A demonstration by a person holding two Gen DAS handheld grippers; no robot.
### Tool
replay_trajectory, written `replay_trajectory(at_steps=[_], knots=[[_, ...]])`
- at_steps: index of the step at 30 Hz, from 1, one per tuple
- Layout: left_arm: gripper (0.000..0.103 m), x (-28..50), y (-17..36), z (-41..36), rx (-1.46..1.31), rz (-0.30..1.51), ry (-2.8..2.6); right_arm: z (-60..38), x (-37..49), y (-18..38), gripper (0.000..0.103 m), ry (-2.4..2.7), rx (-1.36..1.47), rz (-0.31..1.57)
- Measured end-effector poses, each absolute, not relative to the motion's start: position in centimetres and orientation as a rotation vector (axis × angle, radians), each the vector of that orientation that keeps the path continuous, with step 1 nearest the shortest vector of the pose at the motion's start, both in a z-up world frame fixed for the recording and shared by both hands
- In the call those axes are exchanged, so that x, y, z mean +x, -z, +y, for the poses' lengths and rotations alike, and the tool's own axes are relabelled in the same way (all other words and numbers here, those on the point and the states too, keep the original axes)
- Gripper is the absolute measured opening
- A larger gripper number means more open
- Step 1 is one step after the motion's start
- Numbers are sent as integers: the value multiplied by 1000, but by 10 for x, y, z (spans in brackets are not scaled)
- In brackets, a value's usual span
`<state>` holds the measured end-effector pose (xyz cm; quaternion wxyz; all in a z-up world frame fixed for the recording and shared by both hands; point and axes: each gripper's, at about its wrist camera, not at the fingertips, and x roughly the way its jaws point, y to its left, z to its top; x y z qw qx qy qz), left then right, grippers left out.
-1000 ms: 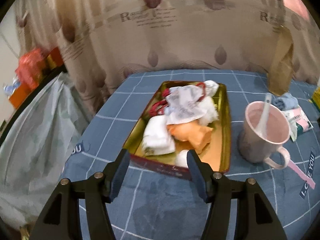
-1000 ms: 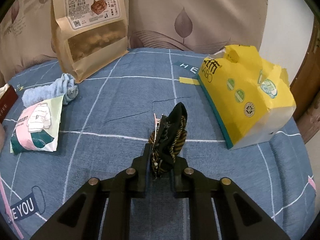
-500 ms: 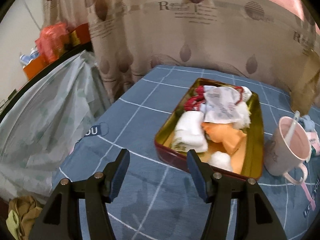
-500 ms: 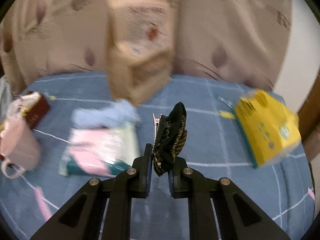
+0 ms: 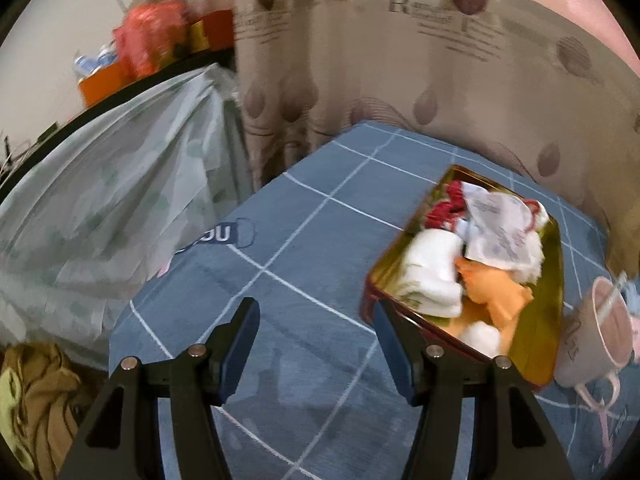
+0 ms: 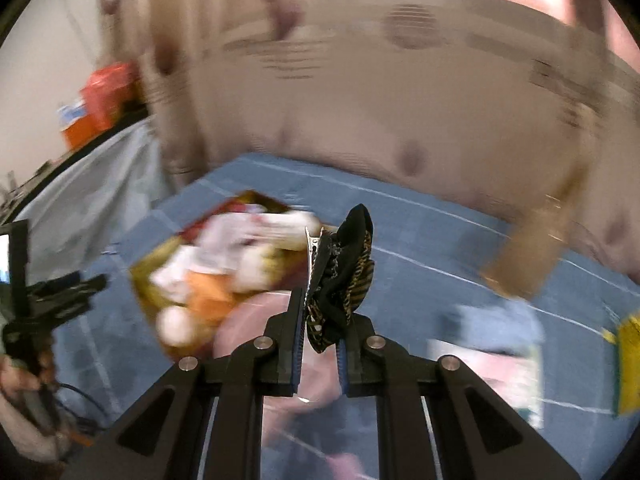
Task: Organize soft objects
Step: 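Carry the black-and-gold item with the right gripper into the tray and release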
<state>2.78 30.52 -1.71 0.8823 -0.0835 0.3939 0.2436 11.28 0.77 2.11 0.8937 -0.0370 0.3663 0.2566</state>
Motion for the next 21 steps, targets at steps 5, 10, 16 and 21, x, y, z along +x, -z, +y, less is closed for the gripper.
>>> replay_trajectory(at_steps=[5, 10, 16, 21], knots=[[61, 25, 18, 313, -199, 825, -525, 70, 115, -16, 13, -622, -123, 775], [61, 24, 18, 318, -222, 825, -531, 116, 125, 0, 13, -681, -124, 835], [61, 25, 21, 324, -252, 837, -542, 153, 133, 21, 13, -696, -161, 883], [61, 27, 22, 324, -248, 846, -544, 167, 147, 36, 13, -671, -180, 909]])
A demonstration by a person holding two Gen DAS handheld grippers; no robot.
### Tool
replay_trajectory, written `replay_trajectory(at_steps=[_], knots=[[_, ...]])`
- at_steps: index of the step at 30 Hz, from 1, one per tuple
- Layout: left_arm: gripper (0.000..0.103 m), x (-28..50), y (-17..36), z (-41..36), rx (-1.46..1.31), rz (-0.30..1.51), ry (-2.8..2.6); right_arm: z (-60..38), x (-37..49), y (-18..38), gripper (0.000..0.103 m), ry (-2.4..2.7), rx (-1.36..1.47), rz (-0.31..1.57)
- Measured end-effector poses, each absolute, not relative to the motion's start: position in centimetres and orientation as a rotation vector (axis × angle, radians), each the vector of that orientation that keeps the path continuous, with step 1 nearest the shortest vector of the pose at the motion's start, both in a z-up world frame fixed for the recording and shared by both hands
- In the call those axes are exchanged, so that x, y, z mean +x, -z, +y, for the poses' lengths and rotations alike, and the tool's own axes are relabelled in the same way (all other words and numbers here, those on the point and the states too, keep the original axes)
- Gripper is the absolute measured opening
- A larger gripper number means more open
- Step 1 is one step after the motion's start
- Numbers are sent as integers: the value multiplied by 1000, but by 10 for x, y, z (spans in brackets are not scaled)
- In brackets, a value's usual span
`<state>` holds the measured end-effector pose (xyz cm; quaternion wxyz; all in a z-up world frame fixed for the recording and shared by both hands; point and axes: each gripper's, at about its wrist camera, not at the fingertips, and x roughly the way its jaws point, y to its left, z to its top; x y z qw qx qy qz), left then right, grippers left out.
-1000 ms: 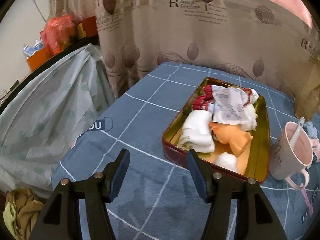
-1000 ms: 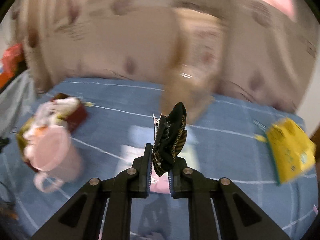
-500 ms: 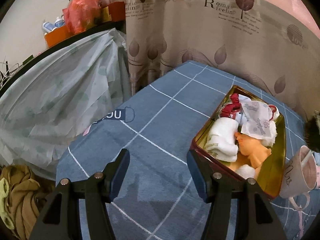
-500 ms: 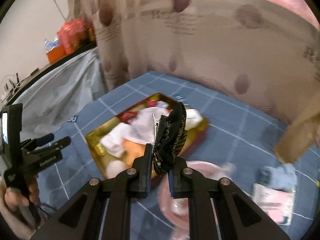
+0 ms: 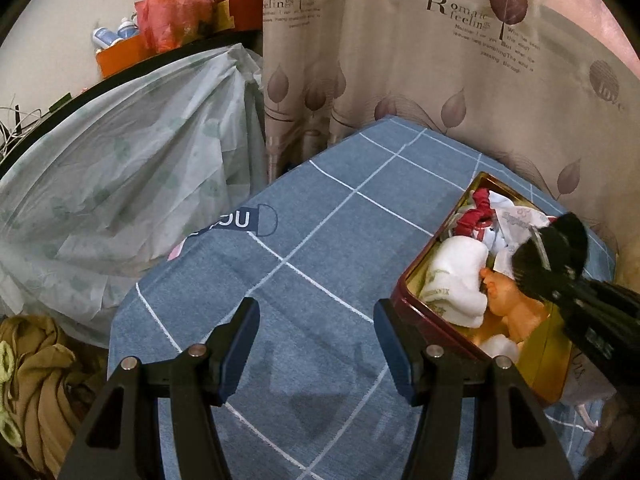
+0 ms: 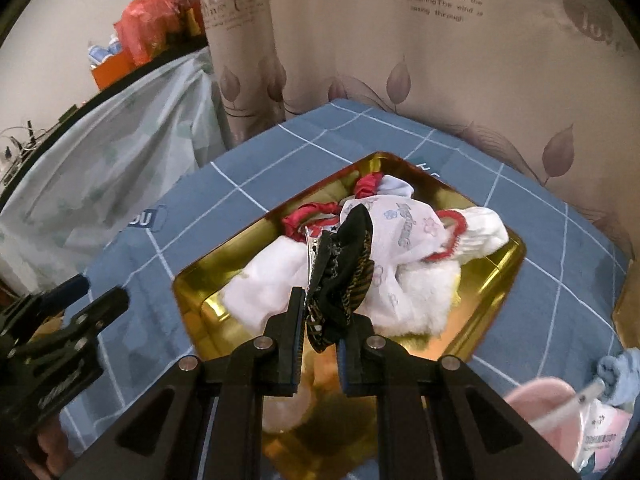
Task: Organize soft objects
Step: 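Carry the black-and-gold item with the right gripper into the tray and release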
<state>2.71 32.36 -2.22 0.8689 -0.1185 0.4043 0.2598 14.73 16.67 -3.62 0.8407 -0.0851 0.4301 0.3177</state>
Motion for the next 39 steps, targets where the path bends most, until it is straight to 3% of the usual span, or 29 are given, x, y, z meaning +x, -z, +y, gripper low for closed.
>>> replay_trajectory(at_steps=[13, 15, 17, 19, 24, 26, 39], knots=[[61, 28, 24, 320, -228, 852, -533, 179, 170, 45, 15, -615, -211, 898], [61, 28, 24, 320, -228, 853, -534, 179, 165, 43, 22, -616, -226, 885], [61, 28, 24, 320, -228, 852, -534, 178, 161, 37, 42, -626, -223, 870], [61, 29, 24, 320, -229, 848, -532, 178, 156, 32, 53, -631, -226, 852], [61, 29, 25, 320, -220, 845, -529, 177, 145, 15, 62, -619, -257, 800], [61, 28, 25, 320, -216, 846, -526, 174, 142, 8, 69, -614, -254, 787], [61, 29, 24, 313, -192, 844, -522, 102, 117, -20, 72, -580, -168, 748]])
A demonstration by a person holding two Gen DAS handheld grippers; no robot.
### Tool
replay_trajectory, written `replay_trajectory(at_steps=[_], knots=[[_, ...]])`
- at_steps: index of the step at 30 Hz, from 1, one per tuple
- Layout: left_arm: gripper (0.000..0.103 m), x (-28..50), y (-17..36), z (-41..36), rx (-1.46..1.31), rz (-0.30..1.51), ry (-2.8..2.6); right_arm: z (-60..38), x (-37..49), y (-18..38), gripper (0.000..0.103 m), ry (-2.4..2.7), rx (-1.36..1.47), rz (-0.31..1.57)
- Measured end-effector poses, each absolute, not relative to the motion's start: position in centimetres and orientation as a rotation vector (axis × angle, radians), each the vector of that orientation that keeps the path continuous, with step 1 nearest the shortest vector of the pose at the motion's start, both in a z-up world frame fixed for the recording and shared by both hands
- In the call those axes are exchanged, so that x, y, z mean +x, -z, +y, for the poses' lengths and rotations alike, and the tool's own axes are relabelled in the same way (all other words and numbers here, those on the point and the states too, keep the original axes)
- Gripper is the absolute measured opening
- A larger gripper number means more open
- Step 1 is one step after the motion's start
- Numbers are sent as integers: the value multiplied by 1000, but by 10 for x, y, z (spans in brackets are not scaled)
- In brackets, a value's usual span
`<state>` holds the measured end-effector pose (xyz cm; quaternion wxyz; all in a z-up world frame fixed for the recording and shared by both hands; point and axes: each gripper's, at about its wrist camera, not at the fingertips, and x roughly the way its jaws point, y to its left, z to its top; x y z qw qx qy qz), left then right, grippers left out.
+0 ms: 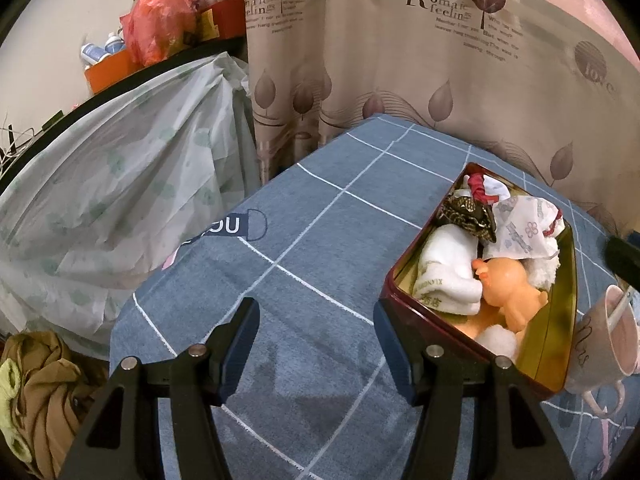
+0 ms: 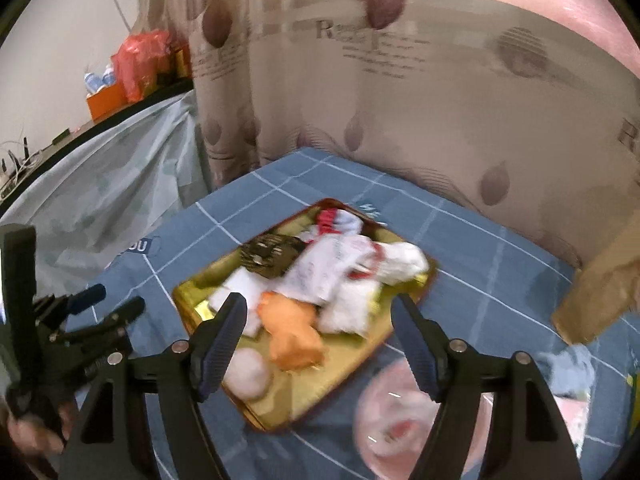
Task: Organize soft objects
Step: 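Carry the black-and-gold item with the right gripper into the tray and release, then move the right gripper to the pink wipes packet and grasp it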
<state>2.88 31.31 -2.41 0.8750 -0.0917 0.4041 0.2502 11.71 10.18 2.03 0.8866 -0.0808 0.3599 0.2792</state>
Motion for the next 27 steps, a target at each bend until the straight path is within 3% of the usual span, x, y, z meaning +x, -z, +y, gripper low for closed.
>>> replay_trajectory(at_steps=[2, 5, 15, 19, 21, 27], knots=[[61, 29, 24, 312, -187, 840, -524, 79, 115, -22, 73, -542, -164, 739], [61, 29, 24, 311, -181, 841, -525, 41, 114, -23, 82, -469, -151, 729], [61, 27, 22, 308, -158, 841, -525, -92, 144, 5, 93, -181, -74, 827], [61, 27, 22, 307, -153, 840, -526, -116, 156, 25, 96, -51, -37, 896], [61, 27, 22, 307, -153, 843, -525, -118, 159, 34, 101, 28, -11, 924], [61, 26, 21, 308, -159, 845, -524, -107, 167, 57, 102, 186, 139, 1018]])
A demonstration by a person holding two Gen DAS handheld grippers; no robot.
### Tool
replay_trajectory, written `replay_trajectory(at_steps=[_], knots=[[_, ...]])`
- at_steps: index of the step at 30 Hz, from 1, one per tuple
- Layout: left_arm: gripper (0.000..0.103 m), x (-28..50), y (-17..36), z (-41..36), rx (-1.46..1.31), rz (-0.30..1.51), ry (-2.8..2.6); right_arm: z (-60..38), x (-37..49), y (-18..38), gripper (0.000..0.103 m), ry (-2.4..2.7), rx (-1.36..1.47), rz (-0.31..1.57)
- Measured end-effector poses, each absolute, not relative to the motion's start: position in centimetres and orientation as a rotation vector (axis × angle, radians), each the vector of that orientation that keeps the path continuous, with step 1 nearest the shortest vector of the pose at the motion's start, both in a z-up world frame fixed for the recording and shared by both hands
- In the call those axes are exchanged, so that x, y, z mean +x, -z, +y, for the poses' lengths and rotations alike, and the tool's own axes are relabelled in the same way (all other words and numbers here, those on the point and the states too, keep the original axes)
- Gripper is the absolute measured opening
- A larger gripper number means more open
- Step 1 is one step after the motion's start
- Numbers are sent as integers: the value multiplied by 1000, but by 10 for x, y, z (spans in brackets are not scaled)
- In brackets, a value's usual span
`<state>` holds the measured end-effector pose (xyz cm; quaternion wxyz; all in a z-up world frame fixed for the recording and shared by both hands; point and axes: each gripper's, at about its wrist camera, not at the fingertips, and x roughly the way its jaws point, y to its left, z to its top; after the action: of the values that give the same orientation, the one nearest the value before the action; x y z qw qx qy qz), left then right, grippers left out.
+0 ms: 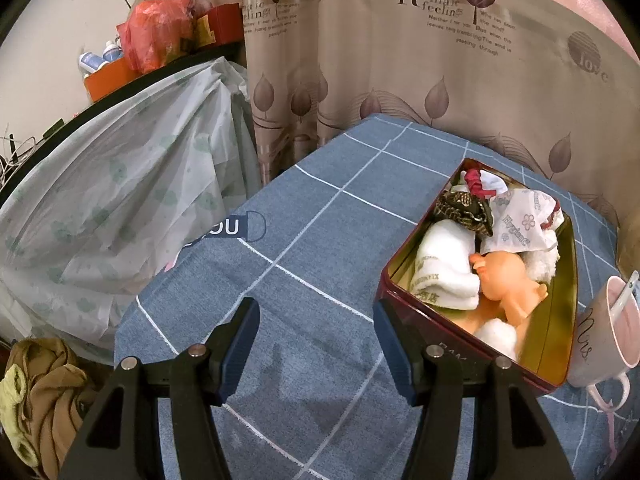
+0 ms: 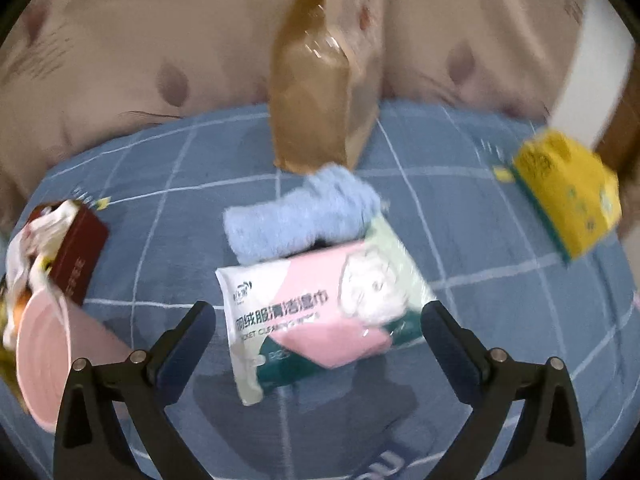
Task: Organize soft objects
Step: 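Move the right gripper to the pink wipes packet and grasp it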
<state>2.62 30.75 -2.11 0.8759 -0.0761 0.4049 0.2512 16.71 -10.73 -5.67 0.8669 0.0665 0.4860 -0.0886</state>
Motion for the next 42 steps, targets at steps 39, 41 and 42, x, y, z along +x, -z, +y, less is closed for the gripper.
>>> replay_trajectory(at_steps=[39, 41, 42], knots=[[61, 29, 26, 302, -127, 837, -538, -172, 180, 93, 66, 223, 112, 969], [61, 27, 22, 298, -113, 812, -541, -174, 179, 92, 60, 202, 100, 962], [61, 25, 19, 296, -105, 804, -536, -176, 177, 91, 59, 186, 91, 957]])
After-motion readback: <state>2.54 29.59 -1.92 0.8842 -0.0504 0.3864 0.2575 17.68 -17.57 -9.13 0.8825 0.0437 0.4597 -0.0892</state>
